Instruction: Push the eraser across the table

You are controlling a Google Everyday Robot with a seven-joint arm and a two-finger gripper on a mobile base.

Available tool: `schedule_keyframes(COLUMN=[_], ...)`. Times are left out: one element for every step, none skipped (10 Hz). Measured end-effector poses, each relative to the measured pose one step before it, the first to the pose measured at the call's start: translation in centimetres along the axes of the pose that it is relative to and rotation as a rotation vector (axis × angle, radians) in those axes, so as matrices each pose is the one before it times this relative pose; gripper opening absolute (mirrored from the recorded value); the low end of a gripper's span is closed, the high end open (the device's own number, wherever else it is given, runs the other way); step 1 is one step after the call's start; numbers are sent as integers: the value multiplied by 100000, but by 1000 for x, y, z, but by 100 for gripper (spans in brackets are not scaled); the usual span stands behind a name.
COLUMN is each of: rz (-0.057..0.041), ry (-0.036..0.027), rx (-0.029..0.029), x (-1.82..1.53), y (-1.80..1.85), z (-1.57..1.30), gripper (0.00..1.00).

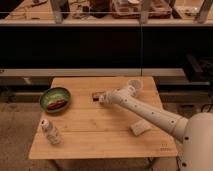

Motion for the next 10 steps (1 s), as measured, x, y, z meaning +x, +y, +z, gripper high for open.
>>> schedule_keyframes(rz=[-556, -570, -321, 502, 600, 451, 868, 553, 290, 64], ry=[-866, -634, -261, 568, 638, 555, 818, 333, -93, -282], rx=[-128, -287, -303, -293, 60, 94, 114, 205, 408, 713], x=[421, 155, 311, 622, 460, 438, 648, 345, 170, 88], y=[-16, 5, 79, 322, 137, 75, 209, 134, 48, -17], z=[491, 366, 364, 227, 9, 12, -37, -13, -3, 52], gripper=[0, 0, 0, 0, 0, 0, 0, 0, 0, 0])
